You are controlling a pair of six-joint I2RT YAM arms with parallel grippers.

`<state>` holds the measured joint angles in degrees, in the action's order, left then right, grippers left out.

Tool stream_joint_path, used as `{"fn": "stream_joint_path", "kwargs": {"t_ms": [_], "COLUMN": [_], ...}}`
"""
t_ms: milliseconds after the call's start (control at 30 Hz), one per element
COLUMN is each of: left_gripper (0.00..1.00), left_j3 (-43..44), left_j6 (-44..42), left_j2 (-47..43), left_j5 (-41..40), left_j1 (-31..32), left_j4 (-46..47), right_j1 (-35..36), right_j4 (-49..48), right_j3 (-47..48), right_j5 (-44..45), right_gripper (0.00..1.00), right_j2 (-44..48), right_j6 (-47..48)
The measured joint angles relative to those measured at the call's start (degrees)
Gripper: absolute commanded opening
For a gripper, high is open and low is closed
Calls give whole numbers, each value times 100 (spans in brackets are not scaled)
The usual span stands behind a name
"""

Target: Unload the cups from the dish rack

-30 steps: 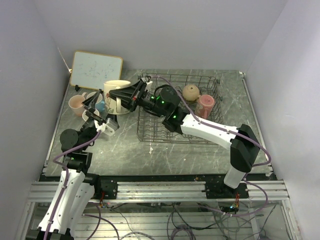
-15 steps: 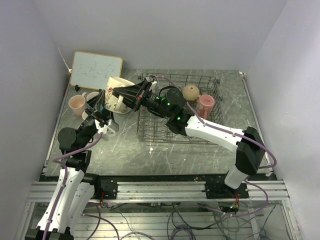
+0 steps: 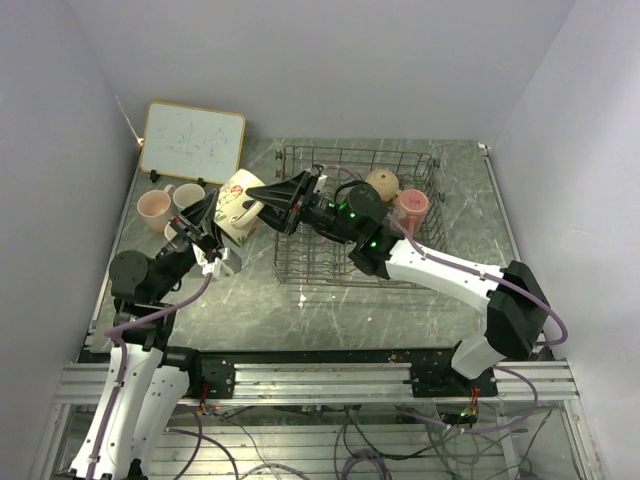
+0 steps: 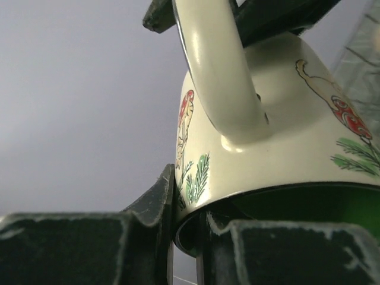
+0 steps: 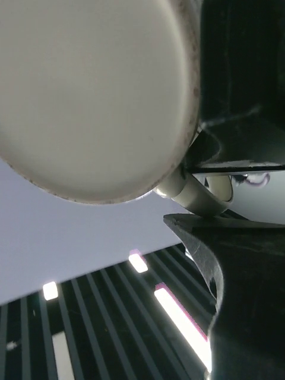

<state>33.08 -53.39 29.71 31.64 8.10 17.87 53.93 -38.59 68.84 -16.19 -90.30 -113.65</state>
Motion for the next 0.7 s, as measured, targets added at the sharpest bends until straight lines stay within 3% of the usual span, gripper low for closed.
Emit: {"fn": "stream_joint_path", "kwargs": {"t_ms": [133, 300, 467, 700], "left_gripper": [7, 7, 7, 7], "left_j3": [581, 1327, 1692, 2050], "left_j6": [-614, -1473, -1862, -1829], "left_j2": [120, 800, 1556, 2796], "left_j5": [223, 197, -184, -955], "left_j1": [0, 2, 4, 42], "left_j4": [-1871, -4284, -5696, -6795], "right_j1": [-293, -651, -1064, -1480], "right_j4": [267, 1080, 1906, 3139], "right_j3": [-387, -737, -822, -981], "right_j5": [-326, -874, -1213, -1226], "right_gripper": [60, 75, 82, 86], "right_j2": [76, 122, 122, 356], "right_j6": [529, 1213, 1958, 3034]}}
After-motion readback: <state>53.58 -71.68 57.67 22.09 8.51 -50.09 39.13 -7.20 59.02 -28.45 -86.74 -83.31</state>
